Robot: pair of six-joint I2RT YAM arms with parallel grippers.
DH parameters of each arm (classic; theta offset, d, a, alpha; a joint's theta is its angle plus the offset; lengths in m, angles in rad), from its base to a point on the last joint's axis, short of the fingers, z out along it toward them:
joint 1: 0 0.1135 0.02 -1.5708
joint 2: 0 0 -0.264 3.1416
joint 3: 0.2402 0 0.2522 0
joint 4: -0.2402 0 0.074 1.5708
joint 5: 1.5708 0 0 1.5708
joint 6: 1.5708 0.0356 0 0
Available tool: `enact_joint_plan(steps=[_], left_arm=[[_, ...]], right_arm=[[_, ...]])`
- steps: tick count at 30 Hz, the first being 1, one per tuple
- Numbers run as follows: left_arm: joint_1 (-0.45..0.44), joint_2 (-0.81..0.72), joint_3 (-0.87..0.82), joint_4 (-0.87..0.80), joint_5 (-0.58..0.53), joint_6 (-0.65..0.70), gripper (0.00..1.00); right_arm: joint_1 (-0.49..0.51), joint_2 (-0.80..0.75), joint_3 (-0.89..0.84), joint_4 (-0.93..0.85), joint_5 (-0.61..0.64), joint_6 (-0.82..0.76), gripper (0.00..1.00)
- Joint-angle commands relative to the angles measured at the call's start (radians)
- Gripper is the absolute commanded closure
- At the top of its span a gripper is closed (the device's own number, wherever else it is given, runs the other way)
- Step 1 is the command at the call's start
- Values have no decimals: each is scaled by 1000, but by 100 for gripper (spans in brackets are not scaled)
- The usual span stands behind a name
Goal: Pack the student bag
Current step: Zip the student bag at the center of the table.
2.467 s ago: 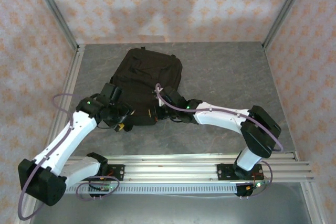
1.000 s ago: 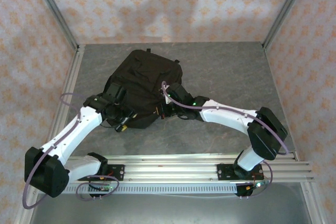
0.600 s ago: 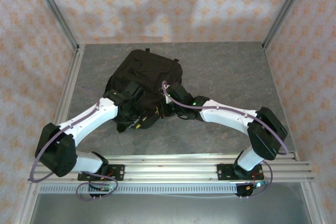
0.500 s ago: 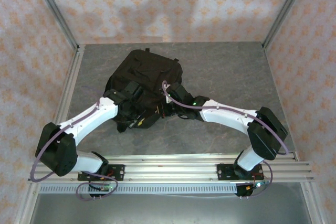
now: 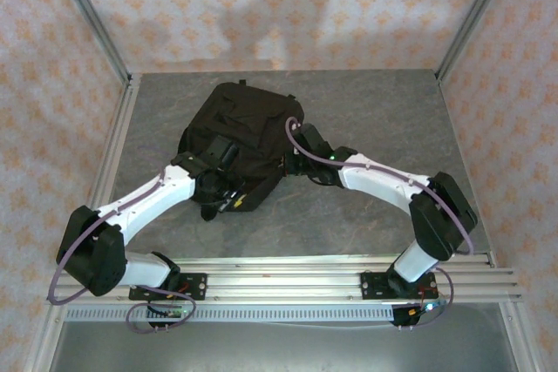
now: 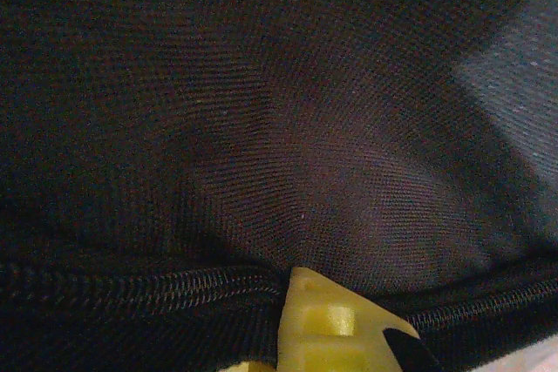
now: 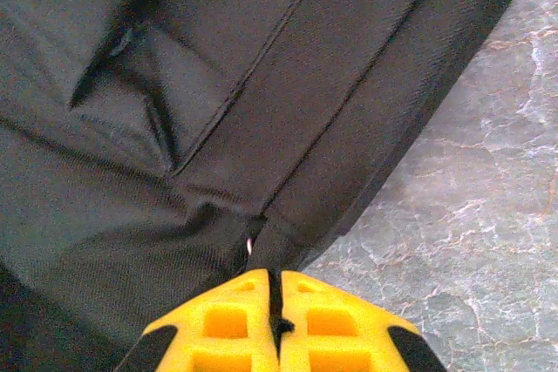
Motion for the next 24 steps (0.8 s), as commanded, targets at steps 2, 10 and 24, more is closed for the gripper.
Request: enact_joint_plan(steps=[2,10,24], left_arm=[[-18,48,36,-38,40,67,100],[-177,388,407,-16,272,294,95],[-236,305,662,-290,160,586,0]], right_arm=[[-75,11,82,-26,150,16,100],[-131,-128,-45,-66,224,70,100],[-189,-398,-275,-191,272,54,100]])
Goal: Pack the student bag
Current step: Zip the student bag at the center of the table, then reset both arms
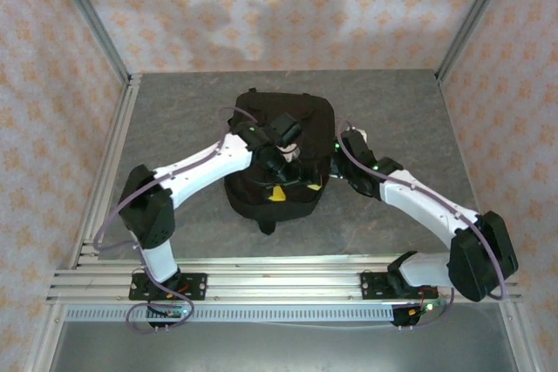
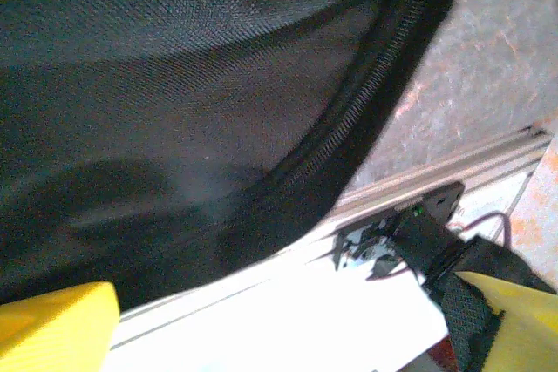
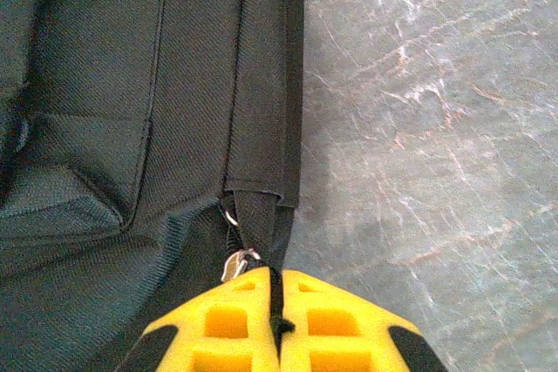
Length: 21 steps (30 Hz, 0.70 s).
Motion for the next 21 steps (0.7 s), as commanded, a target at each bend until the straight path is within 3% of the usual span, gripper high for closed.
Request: enact_joint_plan(steps=[1,6,14,16,17,18,21], left_arm=[[11,-112,59,-114,-116,120,0],[75,-224,19,-104,-246,170,0],[249,-408,-110,-13,-341,213,0],[280,-435,-123,-10,-381,227,0],[290,-448,-128,-7,-413,227,0],[295,-464,-132,0,-446,231,0],[296,-540,-169,53,-606,238,0]], right_arm=[[-10,-70,-30,-61,84,-7,100],[-53,-100,-52,-69,104,-11,100],[-129,-16,40,-93,-39,-75,98],[-130,-35,75,-125,-78,-90,66],[-127,-52,94,-153,-87,-88,42],[-122,-74,108,-178,-85,-86,3],[-104,-149,154,-230,-159,-162,1]])
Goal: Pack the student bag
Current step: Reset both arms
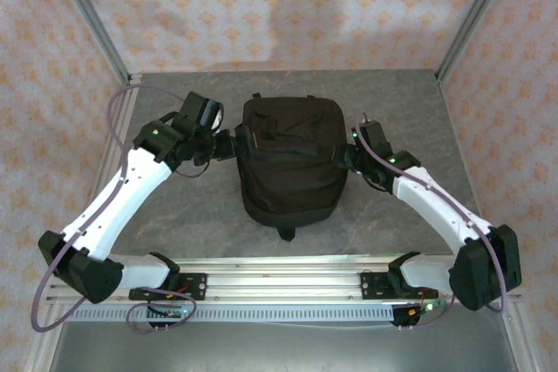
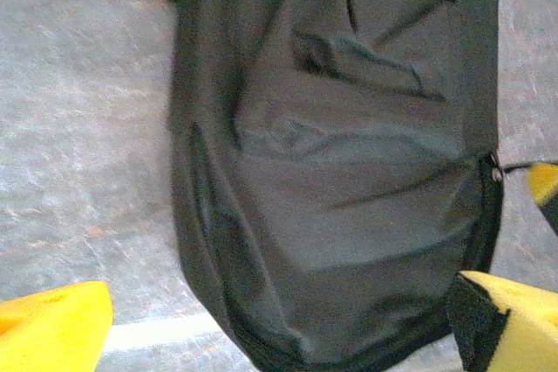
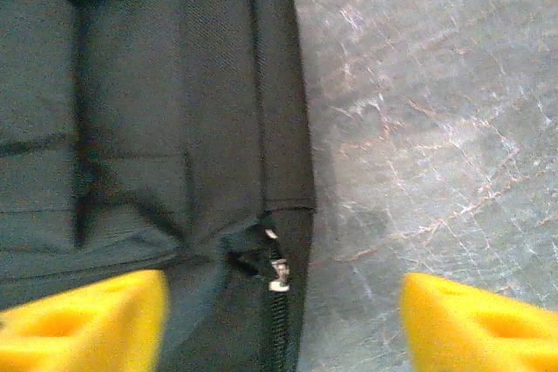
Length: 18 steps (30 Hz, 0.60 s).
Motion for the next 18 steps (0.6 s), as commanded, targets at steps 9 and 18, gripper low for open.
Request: enact_joint_plan(steps=[9,18], left_arm=[[4,-408,-554,612,-590,411,0],[149,-317,-967,1130,-783,578,0]], right_arm=[[27,-242,103,-73,-47,-290,1],[28,-192,-152,429,141,-436,1]])
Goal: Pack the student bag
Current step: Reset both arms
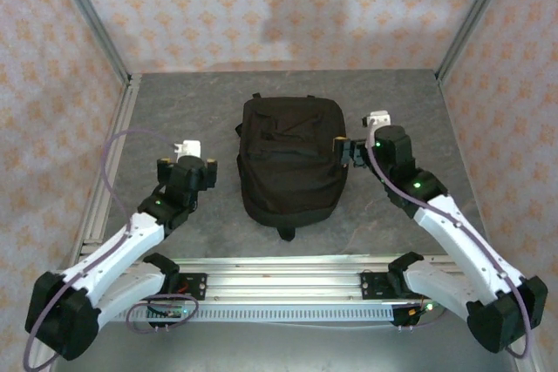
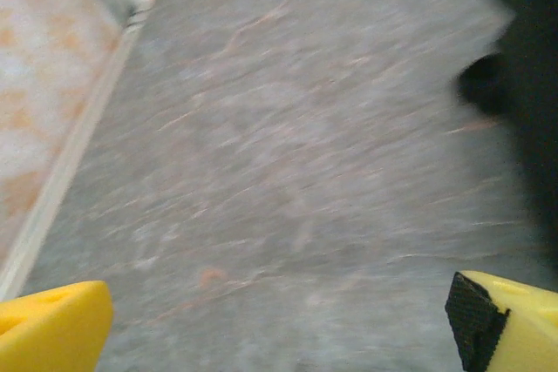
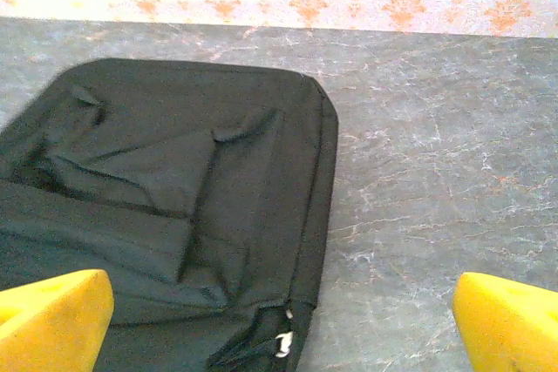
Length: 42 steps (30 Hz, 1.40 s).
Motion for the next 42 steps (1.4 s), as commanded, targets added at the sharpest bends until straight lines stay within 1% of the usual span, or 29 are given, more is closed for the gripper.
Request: enact_joint_plan(steps=[1,2,4,5,7,8,9,10,11,13,15,16,17,18,19,20,22,23,26,27,29,31,32,33,35,37,38,39,42], left_arm=[[120,52,-97,315,-73,16,0],[156,90,-111,346,-33,10,0],[196,185,-123,424,-25,6,0],[210,226,-84,399,-14,0,0],[228,321,-80,568,54,28,0],[236,369,-91,690,82,30,0],[241,402,-82,731,109,54,0],[254,457,-67,768,104,50,0],[276,518,-57,792,97,18,0],[313,567,-80,872,257,45,0],[313,563,-56,816,298,59,0],[313,566,-63,847,300,61,0],[313,562,-56,817,302,58,0],[313,566,-61,837,303,62,0],[313,562,-58,823,304,60,0],[313,565,-60,834,303,62,0],[313,565,-62,834,301,62,0],[310,564,-62,832,301,66,0],[307,564,-62,834,299,69,0],[307,563,-61,832,300,69,0],[307,564,-61,831,302,69,0],[307,564,-61,834,301,70,0],[307,565,-62,835,302,70,0],[306,562,-66,841,308,75,0],[295,560,-81,866,323,95,0],[290,560,-81,865,316,96,0],[293,563,-74,857,318,95,0],[299,564,-66,841,329,89,0],[331,566,-50,814,369,66,0]], right_arm=[[1,61,-80,242,76,-97,1],[1,79,-95,268,93,-120,1],[1,105,-114,291,135,-173,1],[-3,121,-119,302,142,-203,1],[-23,148,-123,298,147,-242,1],[-45,160,-131,310,153,-230,1],[-69,165,-144,327,164,-204,1],[-99,176,-159,341,180,-171,1],[-130,187,-176,360,199,-132,1],[-192,200,-225,420,218,-70,0],[-258,210,-295,521,187,-46,0],[-293,212,-328,556,154,-38,1],[-322,236,-355,579,136,-34,0],[-360,248,-398,616,109,-14,0],[-406,248,-441,691,79,22,0],[-439,228,-438,661,32,37,0],[-491,239,-467,763,-88,35,0],[-520,261,-482,841,-161,51,0],[-539,360,-481,1005,-226,75,0],[-539,392,-477,1028,-254,52,0],[-549,487,-516,1191,-251,59,1],[-544,538,-555,1304,-200,69,1],[-544,563,-564,1365,-200,75,1],[-544,565,-554,1347,-208,73,1],[-530,551,-465,1157,-219,43,1],[-479,573,-417,1092,-150,8,1],[-475,564,-408,1057,-135,5,1],[-469,569,-405,1057,-125,3,1],[-460,560,-420,1075,-36,26,1]])
